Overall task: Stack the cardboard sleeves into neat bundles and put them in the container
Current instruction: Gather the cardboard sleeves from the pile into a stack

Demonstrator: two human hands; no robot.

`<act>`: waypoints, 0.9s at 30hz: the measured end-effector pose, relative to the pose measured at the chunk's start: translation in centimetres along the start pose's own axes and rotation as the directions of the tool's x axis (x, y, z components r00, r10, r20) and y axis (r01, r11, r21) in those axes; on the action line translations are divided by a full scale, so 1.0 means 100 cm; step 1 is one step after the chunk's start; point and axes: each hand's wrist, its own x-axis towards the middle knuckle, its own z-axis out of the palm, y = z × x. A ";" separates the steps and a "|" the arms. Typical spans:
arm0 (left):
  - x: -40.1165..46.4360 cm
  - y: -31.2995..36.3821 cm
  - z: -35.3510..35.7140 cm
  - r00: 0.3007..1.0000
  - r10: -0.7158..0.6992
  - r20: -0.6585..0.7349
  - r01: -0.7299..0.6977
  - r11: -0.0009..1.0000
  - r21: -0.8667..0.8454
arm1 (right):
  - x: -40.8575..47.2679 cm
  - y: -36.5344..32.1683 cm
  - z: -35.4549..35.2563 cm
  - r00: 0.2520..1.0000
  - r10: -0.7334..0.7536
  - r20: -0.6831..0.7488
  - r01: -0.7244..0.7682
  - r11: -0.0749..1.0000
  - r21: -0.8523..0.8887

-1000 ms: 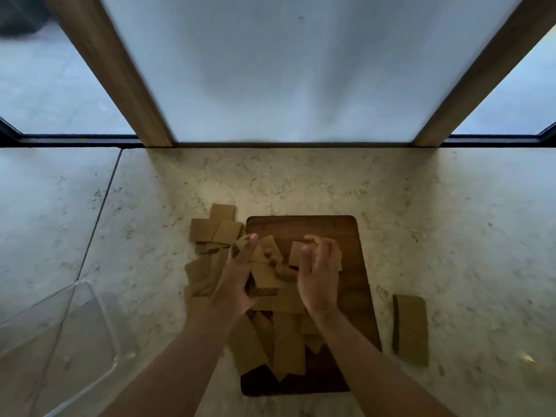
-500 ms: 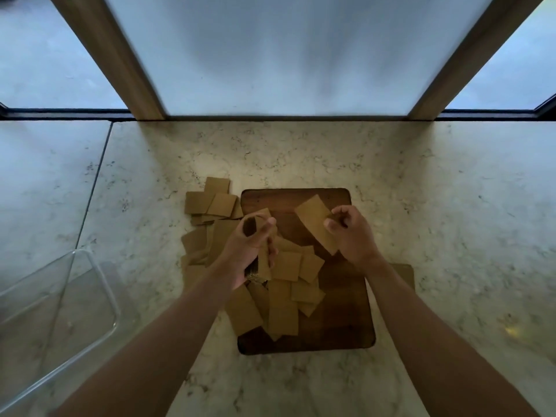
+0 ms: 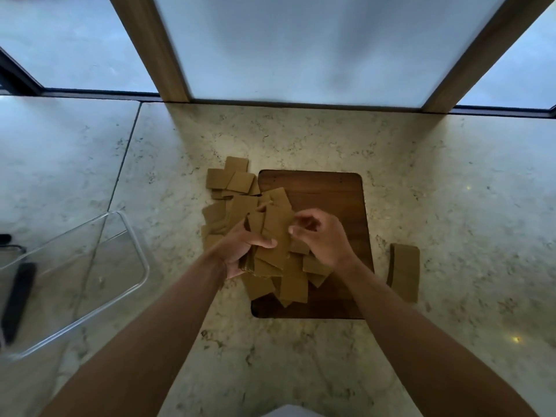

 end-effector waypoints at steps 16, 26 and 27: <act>-0.019 -0.018 -0.022 0.963 0.071 -0.260 -0.194 0.850 -0.490 | 0.008 0.029 0.027 0.988 0.094 -0.119 -0.144 0.826 -0.545; -0.002 -0.018 0.014 0.939 0.111 -0.327 -0.112 0.994 0.014 | -0.017 0.003 0.030 0.892 0.452 -0.001 -0.436 0.860 0.267; 0.001 -0.020 0.017 0.930 0.087 -0.358 -0.084 0.996 0.025 | -0.018 0.004 0.037 0.910 0.412 0.044 -0.414 0.895 0.168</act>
